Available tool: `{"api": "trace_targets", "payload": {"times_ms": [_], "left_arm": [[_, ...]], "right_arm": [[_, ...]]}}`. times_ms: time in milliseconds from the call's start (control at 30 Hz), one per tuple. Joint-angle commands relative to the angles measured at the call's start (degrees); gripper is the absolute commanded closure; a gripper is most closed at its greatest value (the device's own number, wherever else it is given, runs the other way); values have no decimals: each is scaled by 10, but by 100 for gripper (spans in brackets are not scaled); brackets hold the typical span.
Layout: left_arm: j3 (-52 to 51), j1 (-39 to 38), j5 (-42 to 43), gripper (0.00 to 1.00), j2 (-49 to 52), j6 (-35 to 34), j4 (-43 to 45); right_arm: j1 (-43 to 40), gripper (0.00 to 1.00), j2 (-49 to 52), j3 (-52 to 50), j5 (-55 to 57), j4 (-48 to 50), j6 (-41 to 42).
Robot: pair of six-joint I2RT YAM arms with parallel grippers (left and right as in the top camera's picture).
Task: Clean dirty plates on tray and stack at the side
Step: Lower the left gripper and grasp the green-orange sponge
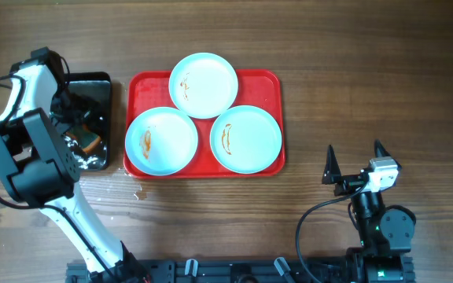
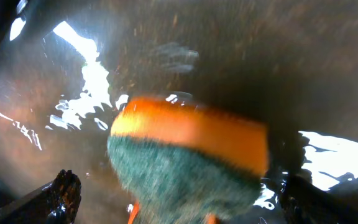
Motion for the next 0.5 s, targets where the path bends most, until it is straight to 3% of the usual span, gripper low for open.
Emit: {"api": "trace_targets", "payload": {"times_ms": [0,33,133,200,233,267,333,367,433,467], "left_arm": [[0,2,-35,0,11,1,28],[0,2,-36,1,11,1,34],[-2,2,-36,42,11,1,56],[-10,2,-40,64,11,3,68],[-15,2,-47,88,11,3,71],[-18,2,-56,96,11,3,72],[-19,2,-57,96,11,3,69],[-19,2,-57,80,9,3,63],[-15,2,-57,0,6,3,49],[-9,2,-57,0,5,3,38]], "right_arm": [[-3,0,-3,0,4,2,-10],[-3,0,-3,0,4,2,-10],[-3,0,-3,0,4,2,-10],[-3,0,-3,0,4,2,-10],[-3,0,-3,0,4,2,-10],[-3,0,-3,0,4,2,-10],[-3,0,-3,0,4,2,-10],[-3,0,-3,0,4,2,-10],[-3,0,-3,0,4,2,-10],[-3,0,-3,0,4,2,-10]]}}
